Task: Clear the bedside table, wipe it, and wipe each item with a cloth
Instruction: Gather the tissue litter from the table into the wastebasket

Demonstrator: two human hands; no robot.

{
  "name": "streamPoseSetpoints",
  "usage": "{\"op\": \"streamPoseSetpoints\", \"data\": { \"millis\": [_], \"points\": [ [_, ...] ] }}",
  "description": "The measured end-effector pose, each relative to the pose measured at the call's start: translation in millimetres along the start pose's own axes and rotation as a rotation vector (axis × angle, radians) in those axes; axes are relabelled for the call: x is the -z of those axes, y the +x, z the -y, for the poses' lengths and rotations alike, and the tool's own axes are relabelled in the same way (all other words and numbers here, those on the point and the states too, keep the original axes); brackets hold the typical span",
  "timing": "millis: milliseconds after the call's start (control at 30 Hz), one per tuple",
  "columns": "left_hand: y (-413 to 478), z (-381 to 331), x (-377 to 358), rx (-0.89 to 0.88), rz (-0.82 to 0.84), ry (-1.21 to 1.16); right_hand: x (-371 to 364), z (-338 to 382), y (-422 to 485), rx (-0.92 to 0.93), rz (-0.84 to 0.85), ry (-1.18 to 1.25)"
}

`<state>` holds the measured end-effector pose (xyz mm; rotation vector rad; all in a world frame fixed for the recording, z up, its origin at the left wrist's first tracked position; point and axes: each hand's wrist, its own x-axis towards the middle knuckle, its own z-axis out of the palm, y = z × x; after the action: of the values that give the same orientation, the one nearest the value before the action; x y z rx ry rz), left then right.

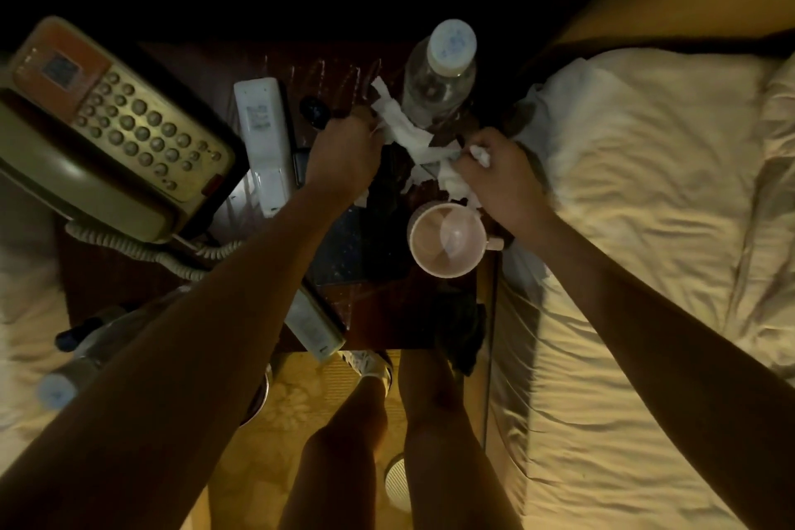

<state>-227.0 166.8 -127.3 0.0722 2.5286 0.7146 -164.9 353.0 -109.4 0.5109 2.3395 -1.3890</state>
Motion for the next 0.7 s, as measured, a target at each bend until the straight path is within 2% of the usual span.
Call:
{"op": "streamPoseSetpoints", "data": {
  "millis": [167,300,400,467,567,633,700],
  "points": [
    [-30,9,-10,-0.039,-0.043,-0.158,6,-2,-2,-0.011,-0.065,0.043],
    [-47,16,-18,-0.070,-0.112,-0.275,4,2,-1,0.003,-0.028,0.068],
    [-54,21,-20,0.051,-0.138,-0.371,0,3,2,0.000,0.006,0.024],
    [-56,22,-19,0.065,-0.186,-0.361,-3,0,5,0.002,0.037,-0.052],
    [-53,16,-15,-0.035,-0.265,-0.307,-3,-4,8,0.011,0.097,-0.109],
    [-45,10,-14,-0.120,-0.247,-0.259,-4,-5,8,0.022,0.137,-0.157],
    [-33,5,-15,-0.128,-0.188,-0.215,-5,-6,8,0.043,0.173,-0.269]
  ]
}}
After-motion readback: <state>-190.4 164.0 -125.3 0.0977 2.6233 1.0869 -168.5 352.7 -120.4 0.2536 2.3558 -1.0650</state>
